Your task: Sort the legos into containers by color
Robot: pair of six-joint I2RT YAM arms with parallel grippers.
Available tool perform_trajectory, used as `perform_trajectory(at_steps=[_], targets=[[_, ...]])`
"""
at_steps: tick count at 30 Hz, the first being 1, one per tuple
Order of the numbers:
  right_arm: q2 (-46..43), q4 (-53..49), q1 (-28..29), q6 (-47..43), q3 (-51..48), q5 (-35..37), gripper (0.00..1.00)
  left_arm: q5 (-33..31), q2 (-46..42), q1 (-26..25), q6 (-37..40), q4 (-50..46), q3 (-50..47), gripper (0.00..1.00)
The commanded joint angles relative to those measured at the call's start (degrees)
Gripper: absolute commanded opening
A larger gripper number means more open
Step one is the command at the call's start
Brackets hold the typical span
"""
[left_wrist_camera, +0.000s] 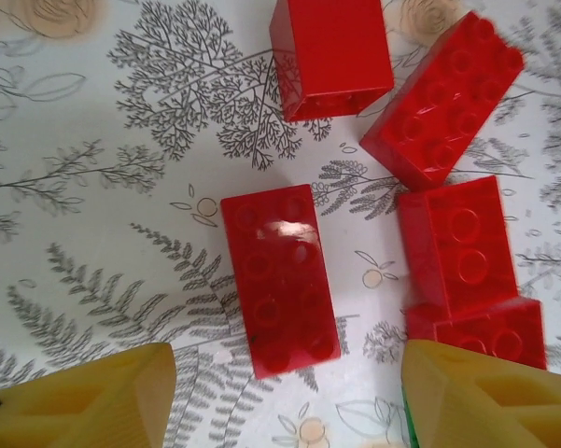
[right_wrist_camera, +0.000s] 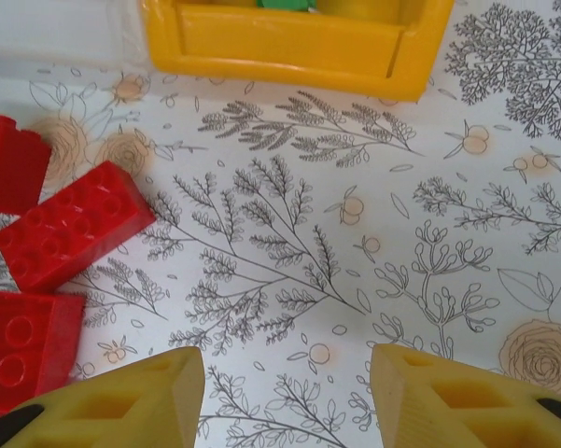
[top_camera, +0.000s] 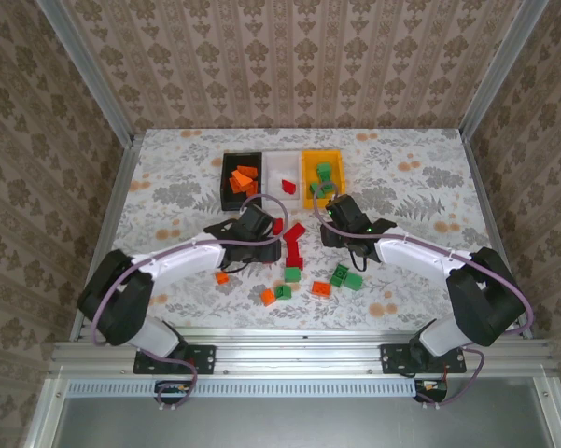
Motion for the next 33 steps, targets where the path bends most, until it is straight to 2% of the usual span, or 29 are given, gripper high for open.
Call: perform_trajectory(at_steps=[1,4,9,14,22,33], targets=[[-1.5,0.9,1.7,1.8,1.3,0.2,0.51,-4.1,-0.6,-0.6,-1.5,-0.7,0.4,0.68],[1.5,-1.0,6.0,2.6,5.3,0.0,0.53,-5.9,-6.0,1.6,-2.0,-0.5,-3.5,0.72],[9.5,-3.8,11.0,5.8,11.8,2.3,0.59,-3.1,-16.1,10.2,-1.5,-2.3,-10.1,0.79],[15.4,-5.6,13.1,8.8,15.4,2.8,0.65,-0.6,-25.0,15.9,-0.6,-4.0,-14.6,0.81],[22.2,-8.3,14.4,10.5,19.3,4.3,0.67,2.4,-31.9,18.0,-0.6,-3.0,-18.3,0.83],[26.5,-8.9,14.5,12.0,21.0,5.3,0.54,4.1,-33.3,18.6,0.0,-1.3,-20.2,0.84]])
